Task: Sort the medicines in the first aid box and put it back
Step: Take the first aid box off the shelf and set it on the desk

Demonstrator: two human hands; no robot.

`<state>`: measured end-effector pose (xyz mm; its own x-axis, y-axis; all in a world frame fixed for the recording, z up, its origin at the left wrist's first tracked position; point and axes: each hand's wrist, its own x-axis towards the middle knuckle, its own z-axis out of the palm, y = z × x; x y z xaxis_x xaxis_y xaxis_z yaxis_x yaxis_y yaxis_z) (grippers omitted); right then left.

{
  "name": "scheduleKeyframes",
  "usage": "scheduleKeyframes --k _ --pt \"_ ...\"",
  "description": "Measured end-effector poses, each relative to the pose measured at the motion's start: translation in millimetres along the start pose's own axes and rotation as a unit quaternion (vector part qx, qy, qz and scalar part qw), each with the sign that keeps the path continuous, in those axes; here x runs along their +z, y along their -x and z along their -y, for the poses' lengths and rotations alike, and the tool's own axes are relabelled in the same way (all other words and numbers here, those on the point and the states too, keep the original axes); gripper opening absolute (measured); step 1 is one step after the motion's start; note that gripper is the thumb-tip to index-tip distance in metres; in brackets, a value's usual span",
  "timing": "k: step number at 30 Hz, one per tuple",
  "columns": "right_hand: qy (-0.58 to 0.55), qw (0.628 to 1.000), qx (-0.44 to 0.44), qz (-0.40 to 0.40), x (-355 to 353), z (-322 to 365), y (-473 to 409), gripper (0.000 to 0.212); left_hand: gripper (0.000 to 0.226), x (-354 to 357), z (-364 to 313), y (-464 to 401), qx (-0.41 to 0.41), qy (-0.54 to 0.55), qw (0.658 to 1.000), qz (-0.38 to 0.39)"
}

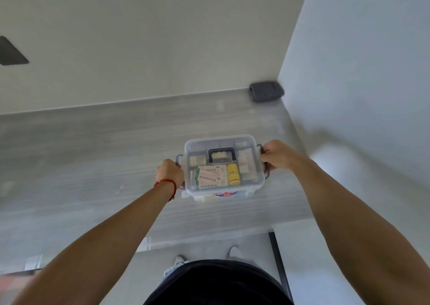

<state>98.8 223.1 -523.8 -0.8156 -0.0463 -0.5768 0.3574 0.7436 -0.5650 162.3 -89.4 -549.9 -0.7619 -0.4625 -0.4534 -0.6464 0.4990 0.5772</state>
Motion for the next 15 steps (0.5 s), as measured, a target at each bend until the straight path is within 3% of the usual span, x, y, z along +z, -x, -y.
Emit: scheduleKeyframes --k 2,4,7,9,13,15 --pt "-0.065 0.997 0.033 -0.009 -1.6 -11.7 1.9 0.026 0.016 -2.6 8.0 -5.5 -0.071 0.135 0.986 0.061" --pt "-0.076 0.995 0.050 -0.043 2.7 -25.9 3.5 0.034 0.031 -4.2 17.8 -9.8 -0.100 0.175 0.977 0.068" --pt "0.001 0.988 -0.016 -0.153 11.9 -35.0 11.0 0.034 0.036 -7.7 22.4 -6.6 -0.040 0.165 0.986 0.003" --pt "-0.027 0.981 -0.064 -0.182 20.8 -29.9 23.9 0.032 0.039 -10.6 13.1 9.3 -0.001 0.218 0.976 0.004" --pt "-0.099 0.991 -0.068 -0.056 45.1 -10.8 45.2 0.030 0.031 2.8 -4.3 37.8 0.061 0.244 0.964 0.088" --pt "-0.150 0.985 -0.069 -0.044 54.0 -2.3 49.2 0.024 0.022 8.0 -6.3 44.4 0.080 0.247 0.961 0.090"
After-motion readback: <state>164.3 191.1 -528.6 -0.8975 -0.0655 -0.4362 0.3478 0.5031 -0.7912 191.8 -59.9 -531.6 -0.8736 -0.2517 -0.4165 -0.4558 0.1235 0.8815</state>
